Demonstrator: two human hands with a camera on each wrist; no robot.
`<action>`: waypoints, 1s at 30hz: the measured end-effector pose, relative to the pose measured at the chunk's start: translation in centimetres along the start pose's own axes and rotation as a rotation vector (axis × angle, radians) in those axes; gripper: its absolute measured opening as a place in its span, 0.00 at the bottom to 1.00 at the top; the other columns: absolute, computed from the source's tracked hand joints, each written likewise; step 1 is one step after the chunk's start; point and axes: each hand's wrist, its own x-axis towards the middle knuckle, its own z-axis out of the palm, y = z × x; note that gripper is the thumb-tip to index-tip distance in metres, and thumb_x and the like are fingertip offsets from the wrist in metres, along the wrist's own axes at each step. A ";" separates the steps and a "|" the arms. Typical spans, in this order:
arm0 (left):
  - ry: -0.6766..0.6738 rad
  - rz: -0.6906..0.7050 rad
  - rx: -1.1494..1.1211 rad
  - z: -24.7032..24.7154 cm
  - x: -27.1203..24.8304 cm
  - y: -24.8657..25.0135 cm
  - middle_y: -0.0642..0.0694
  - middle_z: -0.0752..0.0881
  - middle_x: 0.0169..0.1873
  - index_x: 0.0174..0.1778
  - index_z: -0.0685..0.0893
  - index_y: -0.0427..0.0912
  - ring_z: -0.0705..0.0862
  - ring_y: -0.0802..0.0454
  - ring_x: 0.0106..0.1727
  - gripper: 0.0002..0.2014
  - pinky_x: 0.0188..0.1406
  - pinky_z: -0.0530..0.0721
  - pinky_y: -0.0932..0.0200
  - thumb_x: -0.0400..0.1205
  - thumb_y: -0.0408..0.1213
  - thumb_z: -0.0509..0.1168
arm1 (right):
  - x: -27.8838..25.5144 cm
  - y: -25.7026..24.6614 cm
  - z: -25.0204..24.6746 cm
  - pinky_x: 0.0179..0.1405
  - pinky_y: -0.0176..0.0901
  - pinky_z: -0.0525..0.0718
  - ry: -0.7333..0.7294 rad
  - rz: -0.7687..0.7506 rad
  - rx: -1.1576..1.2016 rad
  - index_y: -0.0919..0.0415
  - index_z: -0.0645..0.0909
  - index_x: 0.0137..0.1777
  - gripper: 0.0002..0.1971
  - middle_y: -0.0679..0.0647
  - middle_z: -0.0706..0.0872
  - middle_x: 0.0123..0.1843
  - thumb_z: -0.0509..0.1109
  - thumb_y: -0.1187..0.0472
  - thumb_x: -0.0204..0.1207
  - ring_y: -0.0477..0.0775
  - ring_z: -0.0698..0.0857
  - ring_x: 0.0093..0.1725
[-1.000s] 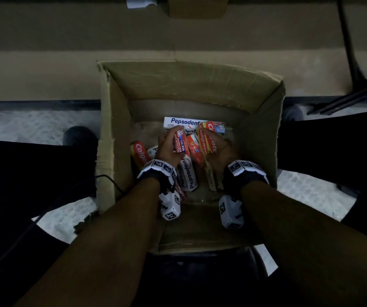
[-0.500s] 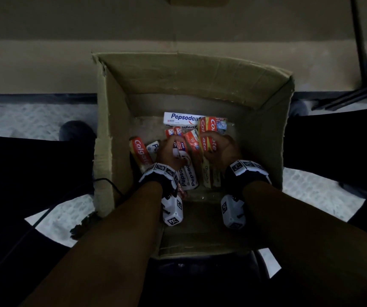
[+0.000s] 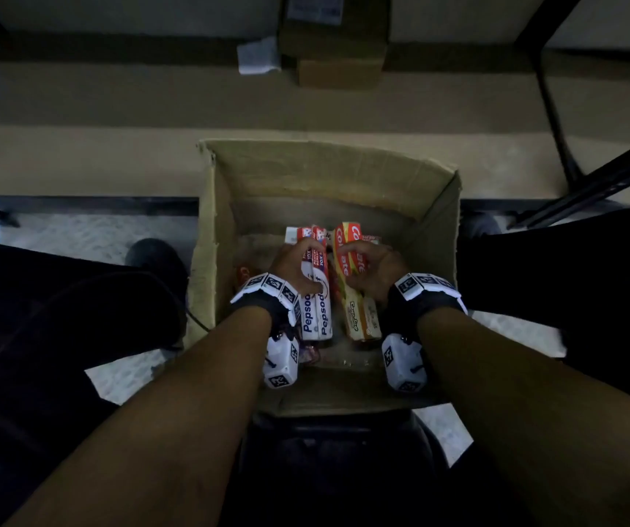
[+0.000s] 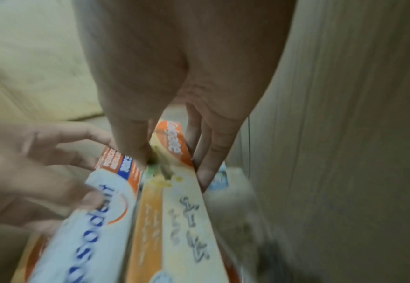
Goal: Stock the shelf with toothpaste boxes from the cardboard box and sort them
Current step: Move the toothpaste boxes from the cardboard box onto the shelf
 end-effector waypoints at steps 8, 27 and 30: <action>-0.032 0.086 0.010 -3.9 -2.0 4.5 0.46 0.87 0.46 0.59 0.76 0.50 0.89 0.46 0.46 0.30 0.42 0.91 0.49 0.67 0.25 0.81 | -2.6 -3.0 -4.8 0.61 0.47 0.87 0.062 -0.095 -0.094 0.33 0.83 0.54 0.23 0.48 0.87 0.65 0.82 0.61 0.66 0.52 0.88 0.60; 0.027 0.247 0.019 -13.8 -8.9 19.5 0.48 0.87 0.55 0.60 0.79 0.58 0.92 0.50 0.47 0.28 0.40 0.93 0.48 0.70 0.30 0.81 | -12.7 -13.9 -13.9 0.35 0.34 0.87 0.122 -0.311 0.036 0.39 0.82 0.60 0.17 0.43 0.90 0.51 0.78 0.59 0.75 0.42 0.91 0.45; 0.055 0.276 -0.032 -15.2 -10.1 21.7 0.48 0.87 0.54 0.62 0.79 0.54 0.92 0.49 0.48 0.27 0.41 0.93 0.43 0.72 0.28 0.79 | -14.5 -15.7 -15.3 0.33 0.34 0.86 0.160 -0.358 0.028 0.38 0.82 0.59 0.16 0.43 0.88 0.50 0.78 0.57 0.76 0.41 0.91 0.41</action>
